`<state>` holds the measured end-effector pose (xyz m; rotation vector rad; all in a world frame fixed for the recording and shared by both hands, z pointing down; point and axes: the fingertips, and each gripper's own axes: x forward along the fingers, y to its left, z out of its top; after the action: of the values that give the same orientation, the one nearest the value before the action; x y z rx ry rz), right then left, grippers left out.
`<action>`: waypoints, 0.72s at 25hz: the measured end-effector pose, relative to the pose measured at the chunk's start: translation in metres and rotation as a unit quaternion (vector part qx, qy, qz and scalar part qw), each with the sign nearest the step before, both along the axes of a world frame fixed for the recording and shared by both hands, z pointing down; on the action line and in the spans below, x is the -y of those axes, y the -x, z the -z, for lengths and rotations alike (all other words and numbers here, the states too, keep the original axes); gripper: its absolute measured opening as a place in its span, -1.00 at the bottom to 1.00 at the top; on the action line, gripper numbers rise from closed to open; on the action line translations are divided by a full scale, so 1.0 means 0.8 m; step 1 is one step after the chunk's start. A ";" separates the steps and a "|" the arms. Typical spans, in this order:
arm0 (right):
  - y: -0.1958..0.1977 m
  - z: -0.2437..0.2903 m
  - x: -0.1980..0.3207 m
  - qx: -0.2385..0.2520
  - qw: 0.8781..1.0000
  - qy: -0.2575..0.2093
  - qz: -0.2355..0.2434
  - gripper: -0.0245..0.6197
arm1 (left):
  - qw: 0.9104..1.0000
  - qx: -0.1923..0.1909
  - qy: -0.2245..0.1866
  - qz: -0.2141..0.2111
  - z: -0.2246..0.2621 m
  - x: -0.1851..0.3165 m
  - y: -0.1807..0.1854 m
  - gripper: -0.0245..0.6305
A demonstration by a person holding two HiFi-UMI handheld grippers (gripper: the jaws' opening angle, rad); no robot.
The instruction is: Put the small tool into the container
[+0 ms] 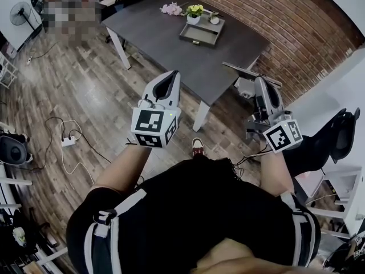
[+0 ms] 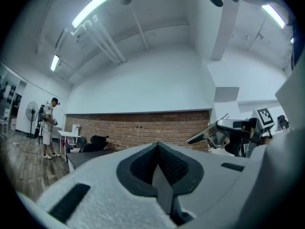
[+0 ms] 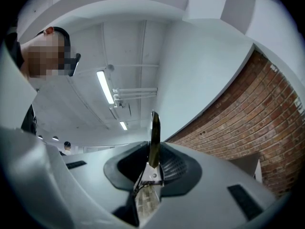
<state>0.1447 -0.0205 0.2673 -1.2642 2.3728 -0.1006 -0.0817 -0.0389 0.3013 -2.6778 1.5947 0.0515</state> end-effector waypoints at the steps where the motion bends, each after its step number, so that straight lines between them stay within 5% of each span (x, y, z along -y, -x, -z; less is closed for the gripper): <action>1: 0.000 -0.002 0.002 0.000 1.000 0.001 0.001 -0.69 | 1.000 -0.001 0.001 0.000 -0.001 0.001 0.000 -0.90; 18: 0.003 -0.013 0.026 -0.002 1.000 0.016 0.004 -0.69 | 1.000 -0.016 0.003 -0.015 -0.010 0.008 -0.006 -0.90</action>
<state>0.1422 -0.0410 0.2781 -1.2707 2.3891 -0.1393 -0.0770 -0.0455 0.3091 -2.7198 1.5651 0.0907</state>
